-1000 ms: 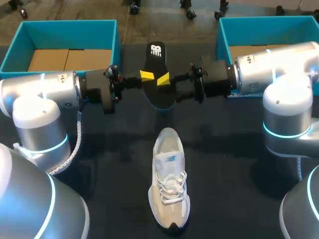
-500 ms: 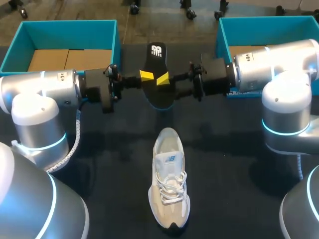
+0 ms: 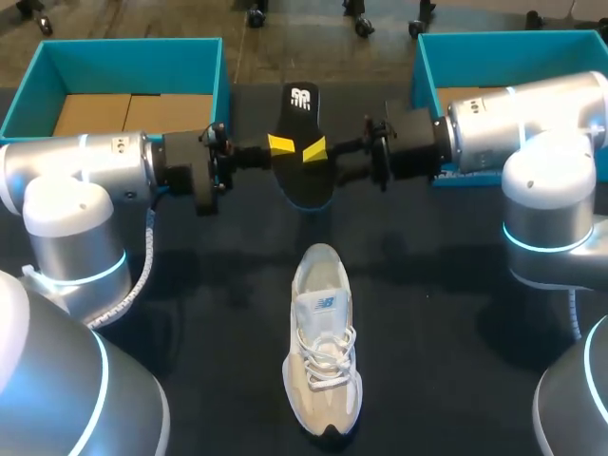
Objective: Take the shoe out of the shoebox, open the shoe tongue, remove and reinsert the insole, then place the shoe into the shoebox
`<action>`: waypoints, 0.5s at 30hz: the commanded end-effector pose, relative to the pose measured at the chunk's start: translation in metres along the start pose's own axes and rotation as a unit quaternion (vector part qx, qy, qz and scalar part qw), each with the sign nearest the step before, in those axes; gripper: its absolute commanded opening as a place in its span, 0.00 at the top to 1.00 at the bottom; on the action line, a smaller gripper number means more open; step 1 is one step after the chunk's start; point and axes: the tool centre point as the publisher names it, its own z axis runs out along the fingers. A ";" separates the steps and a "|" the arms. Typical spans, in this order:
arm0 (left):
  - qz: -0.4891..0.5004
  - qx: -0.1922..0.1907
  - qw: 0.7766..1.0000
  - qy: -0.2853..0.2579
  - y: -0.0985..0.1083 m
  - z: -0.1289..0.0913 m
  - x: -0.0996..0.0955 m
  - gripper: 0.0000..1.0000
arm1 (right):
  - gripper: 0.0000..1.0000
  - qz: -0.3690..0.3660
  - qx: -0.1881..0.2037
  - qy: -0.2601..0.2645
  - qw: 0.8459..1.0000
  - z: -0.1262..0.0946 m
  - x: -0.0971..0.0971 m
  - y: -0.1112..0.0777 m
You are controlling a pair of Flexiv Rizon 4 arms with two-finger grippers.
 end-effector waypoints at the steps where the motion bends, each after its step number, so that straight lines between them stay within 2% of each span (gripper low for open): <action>1: 0.001 0.000 1.000 0.000 0.000 0.002 0.002 1.00 | 0.69 -0.001 0.001 -0.003 1.000 -0.001 0.000 0.001; 6: 0.002 0.000 1.000 -0.001 -0.001 0.002 0.002 1.00 | 0.76 -0.003 0.002 -0.002 1.000 -0.001 -0.001 -0.001; 15: -0.001 0.001 1.000 0.001 -0.002 0.004 0.003 1.00 | 0.78 -0.005 0.002 0.001 1.000 -0.001 -0.003 -0.002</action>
